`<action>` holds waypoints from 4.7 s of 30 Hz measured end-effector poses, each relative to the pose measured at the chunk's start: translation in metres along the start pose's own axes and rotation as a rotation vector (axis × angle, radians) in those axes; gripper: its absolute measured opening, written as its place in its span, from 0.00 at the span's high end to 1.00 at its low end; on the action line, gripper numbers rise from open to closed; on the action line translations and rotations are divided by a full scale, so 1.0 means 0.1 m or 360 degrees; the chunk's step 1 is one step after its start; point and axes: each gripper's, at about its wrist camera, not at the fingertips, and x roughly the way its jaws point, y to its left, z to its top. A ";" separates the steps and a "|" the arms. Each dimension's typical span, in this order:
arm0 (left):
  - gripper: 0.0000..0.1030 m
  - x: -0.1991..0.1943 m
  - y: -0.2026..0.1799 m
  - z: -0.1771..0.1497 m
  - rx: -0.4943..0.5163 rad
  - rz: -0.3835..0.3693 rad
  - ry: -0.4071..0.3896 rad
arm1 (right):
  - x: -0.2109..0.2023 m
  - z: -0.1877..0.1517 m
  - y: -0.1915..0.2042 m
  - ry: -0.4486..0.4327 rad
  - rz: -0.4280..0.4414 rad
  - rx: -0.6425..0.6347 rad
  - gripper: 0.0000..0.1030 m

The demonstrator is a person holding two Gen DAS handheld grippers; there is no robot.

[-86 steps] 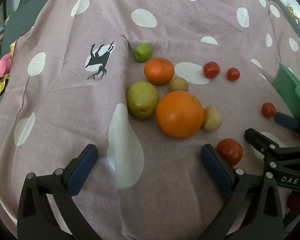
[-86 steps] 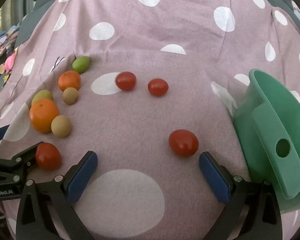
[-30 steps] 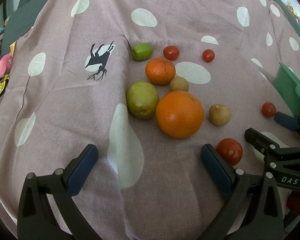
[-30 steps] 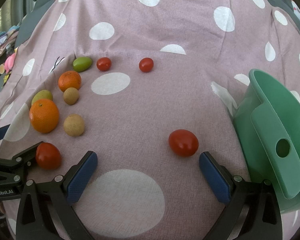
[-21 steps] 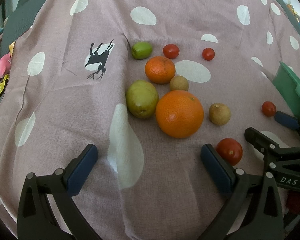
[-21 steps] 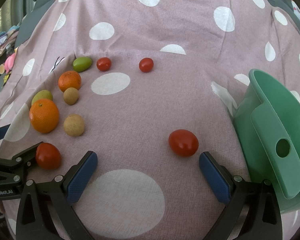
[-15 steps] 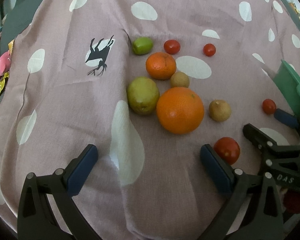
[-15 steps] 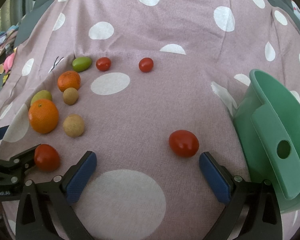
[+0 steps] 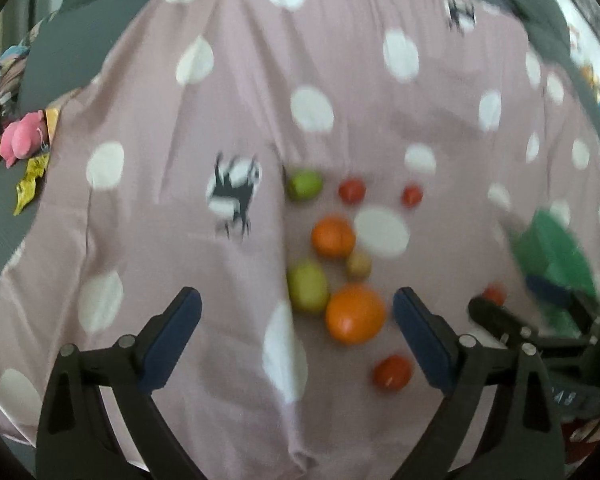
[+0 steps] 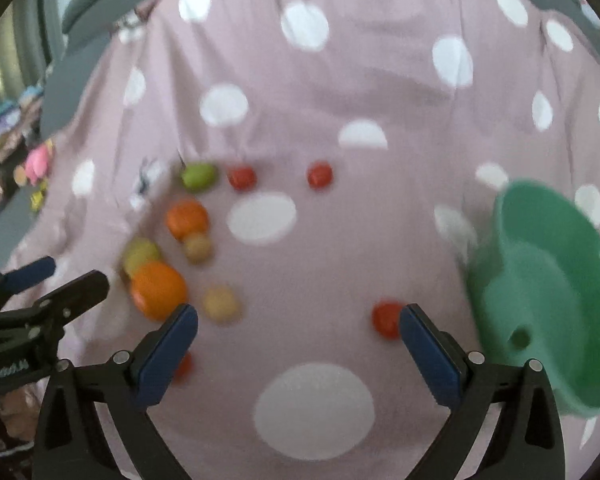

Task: Organize fruits
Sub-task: 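Reach the left tool to the large orange and close on it while the right tool moves toward the tangerine, then lift the large orange with the left tool while the right tool grasps the small tangerine, then carry the orange with the left tool over the green bowl while the right tool carries the tangerine there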

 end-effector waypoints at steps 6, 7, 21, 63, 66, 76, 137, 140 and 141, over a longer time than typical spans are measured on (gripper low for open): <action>0.08 -0.17 -0.03 0.50 -0.0065 0.0034 -0.0129 | -0.14 0.45 0.09 -0.0089 0.0104 0.0026 0.02; 0.08 -0.19 -0.02 0.52 -0.0065 0.0030 -0.0146 | -0.13 0.49 0.10 -0.0094 0.0093 0.0024 0.02; 0.27 0.21 0.09 0.25 -0.0098 -0.0116 0.0103 | 0.19 0.43 -0.12 0.0008 0.0220 0.0174 0.23; 0.56 0.85 -0.22 -0.10 -0.0180 -0.0270 0.0559 | 0.42 0.34 -0.09 0.0158 0.0371 0.0333 0.38; 0.56 0.72 -0.10 -0.01 -0.0228 -0.0304 0.0512 | 0.48 0.37 -0.02 0.0174 0.0365 0.0315 0.38; 0.56 0.40 0.46 0.23 -0.0431 -0.0187 0.0227 | 1.01 0.58 0.37 0.0312 0.0423 0.0282 0.38; 0.56 -0.03 -1.61 0.32 0.0243 -0.0186 -0.0111 | -1.05 0.14 -1.10 -0.0486 -0.0126 0.0500 0.57; 0.56 0.00 -1.84 0.28 0.0302 -0.0213 -0.0097 | -1.10 0.09 -1.27 -0.0497 -0.0206 0.0556 0.56; 0.56 0.02 -1.91 0.27 0.0315 -0.0222 -0.0088 | -1.11 0.07 -1.32 -0.0497 -0.0219 0.0568 0.56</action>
